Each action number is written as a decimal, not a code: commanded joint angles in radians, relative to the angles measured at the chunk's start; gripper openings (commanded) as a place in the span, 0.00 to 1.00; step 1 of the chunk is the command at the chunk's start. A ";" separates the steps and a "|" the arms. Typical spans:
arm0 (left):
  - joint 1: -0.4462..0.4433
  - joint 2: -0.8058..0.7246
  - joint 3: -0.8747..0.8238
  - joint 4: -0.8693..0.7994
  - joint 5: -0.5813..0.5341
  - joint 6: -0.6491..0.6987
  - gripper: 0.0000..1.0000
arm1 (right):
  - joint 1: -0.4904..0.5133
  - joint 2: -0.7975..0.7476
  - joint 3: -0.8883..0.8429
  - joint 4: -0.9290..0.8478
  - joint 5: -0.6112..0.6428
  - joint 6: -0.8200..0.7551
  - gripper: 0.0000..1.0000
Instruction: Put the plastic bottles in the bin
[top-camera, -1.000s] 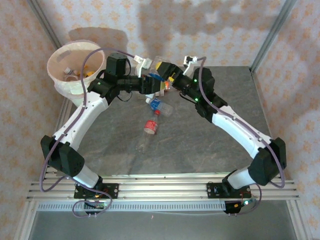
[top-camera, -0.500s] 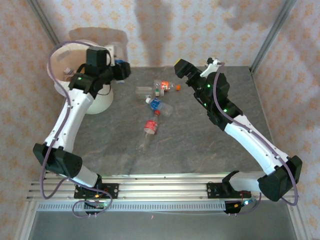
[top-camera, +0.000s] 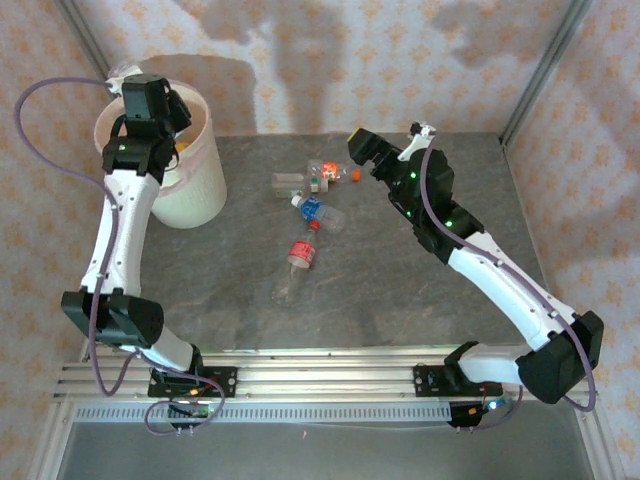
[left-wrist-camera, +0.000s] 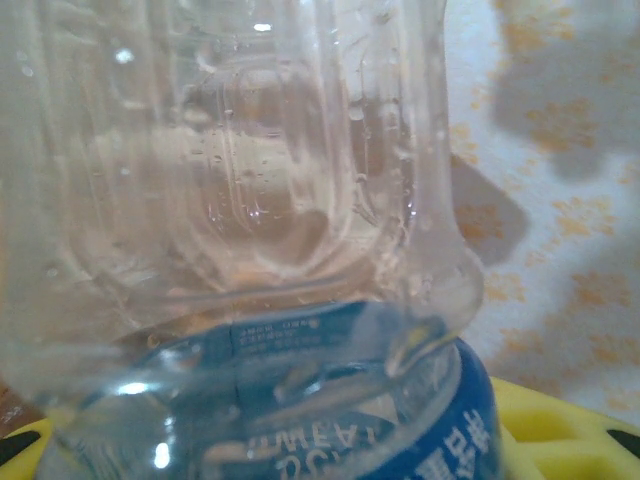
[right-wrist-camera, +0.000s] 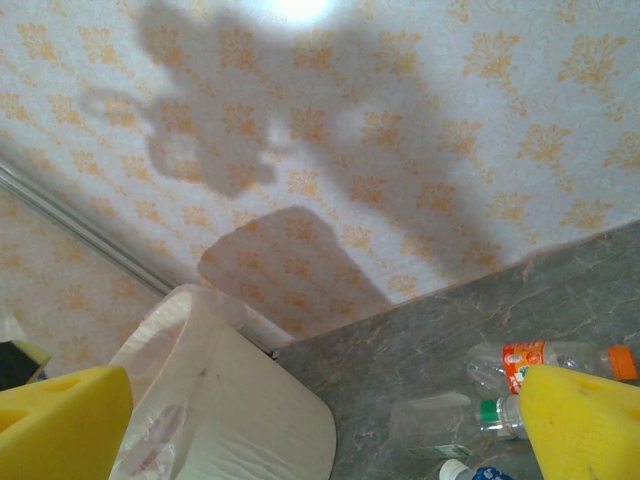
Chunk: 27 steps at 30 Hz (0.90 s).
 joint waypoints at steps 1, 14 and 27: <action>0.005 0.056 0.043 0.080 -0.086 -0.154 0.45 | -0.001 -0.027 -0.008 0.008 -0.030 -0.023 0.99; 0.022 0.329 0.262 0.007 -0.300 -0.462 0.49 | -0.001 -0.058 -0.017 -0.042 -0.052 0.004 0.99; 0.037 0.453 0.410 -0.207 -0.250 -0.621 0.97 | -0.002 -0.139 -0.078 -0.058 -0.003 -0.005 0.99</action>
